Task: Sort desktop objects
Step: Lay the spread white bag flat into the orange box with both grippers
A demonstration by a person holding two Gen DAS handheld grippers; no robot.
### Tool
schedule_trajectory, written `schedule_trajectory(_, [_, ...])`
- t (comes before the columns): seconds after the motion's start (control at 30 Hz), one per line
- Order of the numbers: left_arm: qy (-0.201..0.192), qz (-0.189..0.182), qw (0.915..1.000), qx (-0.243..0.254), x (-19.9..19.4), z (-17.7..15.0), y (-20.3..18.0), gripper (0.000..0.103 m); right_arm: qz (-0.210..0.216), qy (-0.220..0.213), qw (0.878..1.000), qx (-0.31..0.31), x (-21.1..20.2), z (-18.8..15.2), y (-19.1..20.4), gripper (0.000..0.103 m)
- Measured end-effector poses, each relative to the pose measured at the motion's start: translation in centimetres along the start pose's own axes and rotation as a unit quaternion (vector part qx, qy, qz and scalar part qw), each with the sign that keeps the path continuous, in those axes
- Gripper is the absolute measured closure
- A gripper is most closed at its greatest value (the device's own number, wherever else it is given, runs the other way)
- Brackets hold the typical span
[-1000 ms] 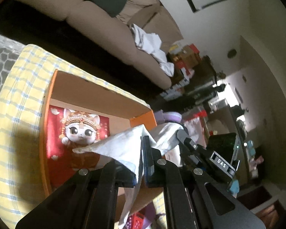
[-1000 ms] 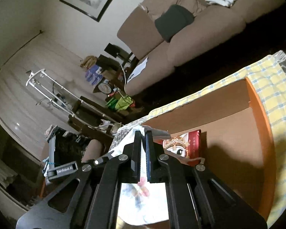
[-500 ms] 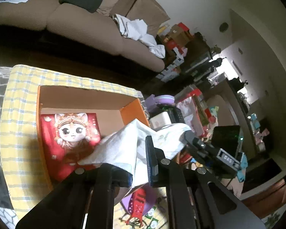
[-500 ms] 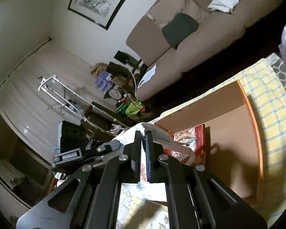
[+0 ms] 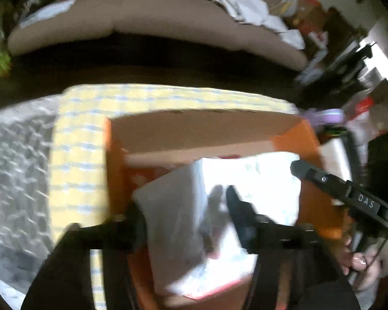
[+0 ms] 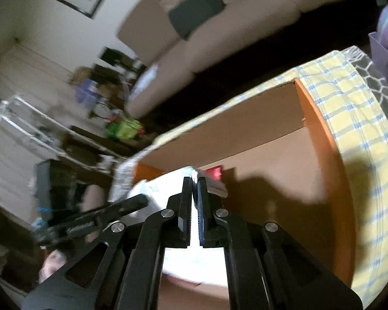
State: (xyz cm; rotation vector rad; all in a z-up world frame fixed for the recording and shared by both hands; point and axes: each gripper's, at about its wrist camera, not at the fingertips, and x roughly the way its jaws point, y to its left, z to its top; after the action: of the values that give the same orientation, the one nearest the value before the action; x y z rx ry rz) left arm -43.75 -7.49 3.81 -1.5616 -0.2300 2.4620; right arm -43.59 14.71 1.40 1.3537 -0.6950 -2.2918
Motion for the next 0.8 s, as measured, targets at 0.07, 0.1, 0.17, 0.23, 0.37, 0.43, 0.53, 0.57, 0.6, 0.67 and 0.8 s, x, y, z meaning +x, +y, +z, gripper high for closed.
schedule_trajectory(0.07, [-0.006, 0.021, 0.9998, 0.001, -0.4, 0.3, -0.1, 0.029, -0.064, 0.011, 0.998, -0.018, 1.2, 0.6, 0.4, 0.091])
schedule_trajectory(0.1, [-0.01, 0.025, 0.9996, 0.005, -0.7, 0.3, -0.1, 0.022, -0.082, 0.009, 0.996, -0.028, 1.2, 0.8, 0.8, 0.089])
schedule_trajectory(0.17, [-0.008, 0.028, 0.9996, 0.005, -1.1, 0.4, -0.3, 0.02, -0.092, 0.002, 0.995, -0.047, 0.7, 0.8, 1.5, 0.089])
schedule_trajectory(0.23, [-0.012, 0.03, 0.9994, 0.011, -1.9, 0.1, -0.6, 0.02, -0.071, 0.0, 0.996, -0.052, 0.0, 0.7, 2.0, 0.088])
schedule_trajectory(0.37, [-0.025, 0.016, 0.9994, 0.021, -3.9, -0.6, -1.8, 0.019, -0.059, 0.015, 0.997, -0.05, -1.1, 0.0, 2.3, 0.079])
schedule_trajectory(0.43, [-0.024, 0.012, 0.9993, 0.027, -4.3, -0.9, -2.3, 0.019, -0.049, 0.027, 0.997, -0.049, -1.1, -0.4, 2.2, 0.061])
schedule_trajectory(0.53, [-0.022, -0.001, 0.9995, 0.023, -4.3, -1.6, -2.4, 0.019, -0.065, 0.029, 0.996, -0.045, -0.3, -0.5, 1.9, 0.03])
schedule_trajectory(0.57, [-0.023, -0.007, 0.9995, 0.02, -4.4, -1.9, -2.2, 0.019, -0.063, 0.032, 0.997, -0.037, 0.2, -0.4, 1.7, 0.03])
schedule_trajectory(0.6, [-0.024, -0.011, 0.9995, 0.017, -4.4, -2.1, -2.1, 0.019, -0.061, 0.038, 0.997, -0.029, 0.8, -0.2, 1.4, 0.03])
schedule_trajectory(0.67, [-0.025, -0.025, 0.9993, 0.014, -4.5, -2.4, -1.8, 0.019, -0.055, 0.051, 0.997, -0.011, 2.3, 0.2, 0.6, 0.03])
schedule_trajectory(0.8, [-0.032, -0.05, 0.9981, 0.017, -4.9, -2.7, -1.5, 0.019, -0.043, 0.071, 0.997, -0.006, 5.4, 1.3, 0.0, 0.03])
